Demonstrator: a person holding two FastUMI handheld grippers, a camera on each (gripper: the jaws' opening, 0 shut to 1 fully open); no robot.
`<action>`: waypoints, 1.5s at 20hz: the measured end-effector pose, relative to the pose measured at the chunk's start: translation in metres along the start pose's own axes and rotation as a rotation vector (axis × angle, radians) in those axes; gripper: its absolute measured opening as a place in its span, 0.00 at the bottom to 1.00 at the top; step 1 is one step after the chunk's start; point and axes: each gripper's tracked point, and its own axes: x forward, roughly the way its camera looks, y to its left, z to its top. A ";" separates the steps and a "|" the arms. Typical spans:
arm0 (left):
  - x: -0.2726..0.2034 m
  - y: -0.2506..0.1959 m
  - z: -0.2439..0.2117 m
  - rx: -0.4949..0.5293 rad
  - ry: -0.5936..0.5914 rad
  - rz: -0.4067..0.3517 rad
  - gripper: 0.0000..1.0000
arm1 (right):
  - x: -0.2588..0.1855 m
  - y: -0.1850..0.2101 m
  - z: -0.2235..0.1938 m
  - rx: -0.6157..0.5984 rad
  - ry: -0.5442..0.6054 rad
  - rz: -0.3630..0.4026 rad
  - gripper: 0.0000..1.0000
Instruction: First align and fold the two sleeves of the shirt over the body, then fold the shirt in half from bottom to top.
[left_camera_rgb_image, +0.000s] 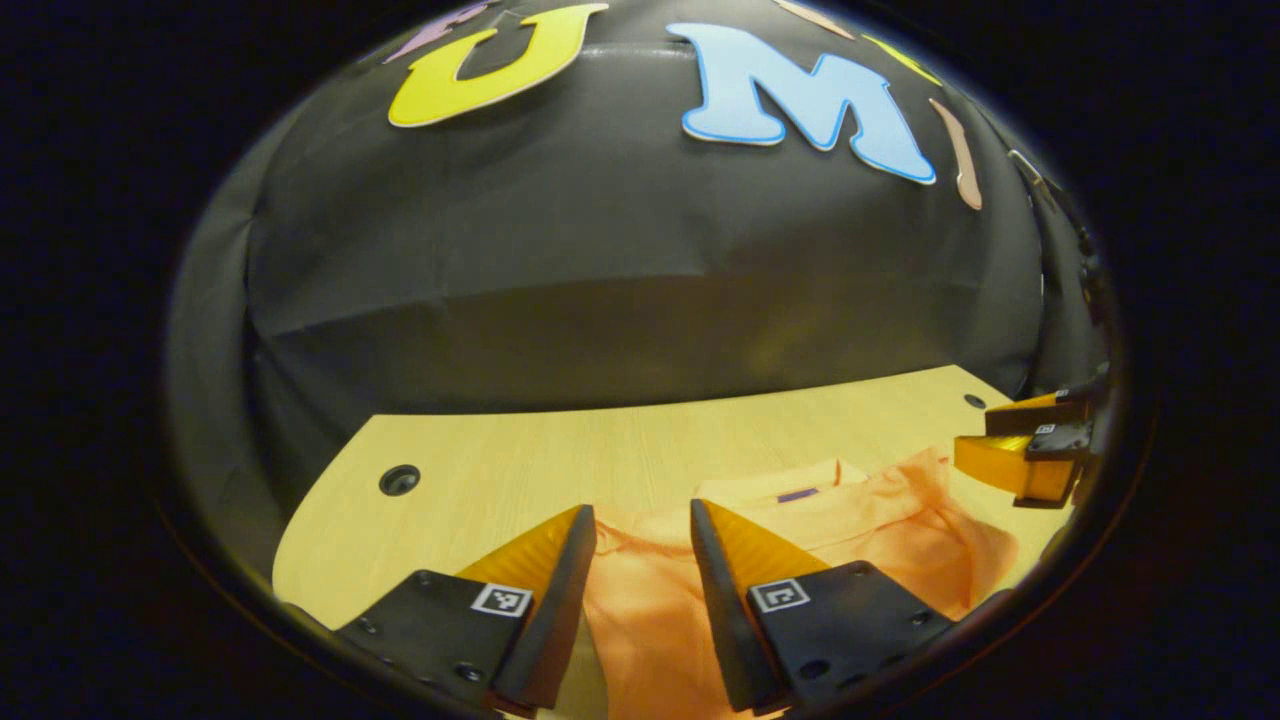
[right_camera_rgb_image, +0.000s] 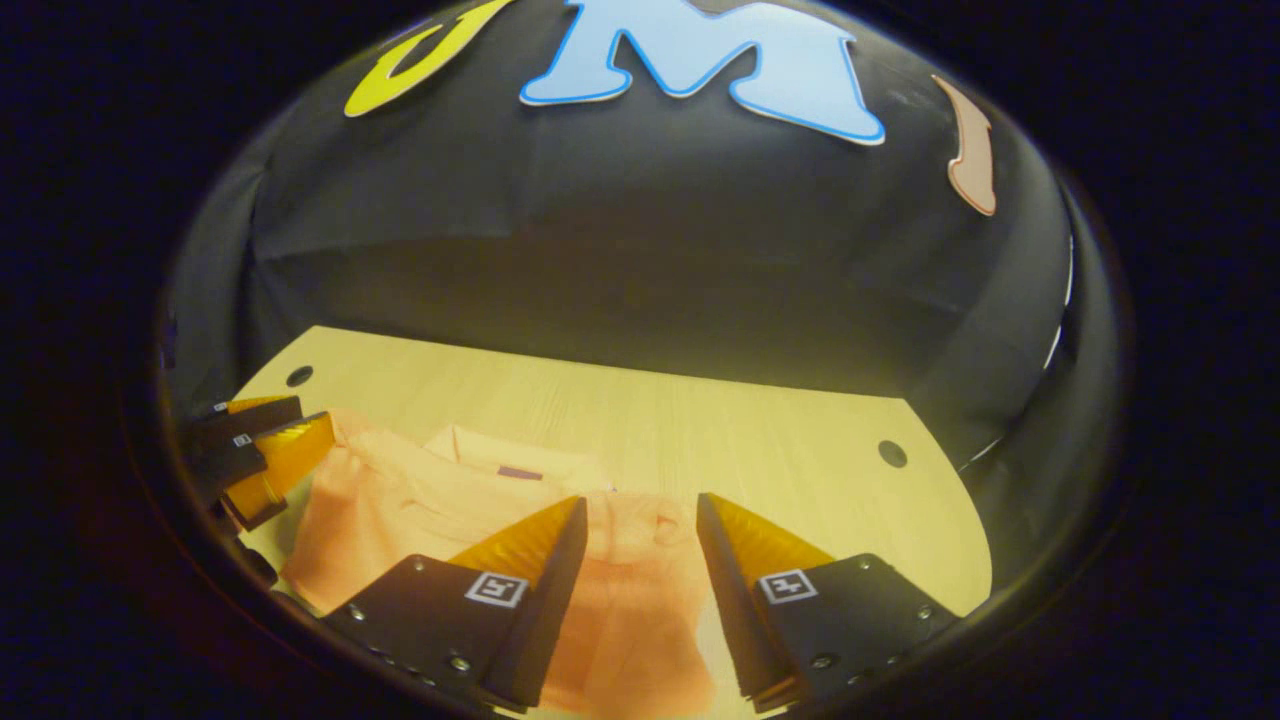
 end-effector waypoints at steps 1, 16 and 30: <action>-0.008 -0.003 0.004 -0.001 -0.012 0.001 0.76 | -0.007 -0.003 0.002 0.006 -0.015 -0.005 0.77; -0.171 -0.075 0.051 0.010 -0.243 -0.028 0.96 | -0.166 -0.024 0.010 0.022 -0.191 0.005 0.95; -0.303 -0.083 0.060 -0.060 -0.333 0.117 0.96 | -0.279 -0.041 0.013 -0.054 -0.400 0.055 0.95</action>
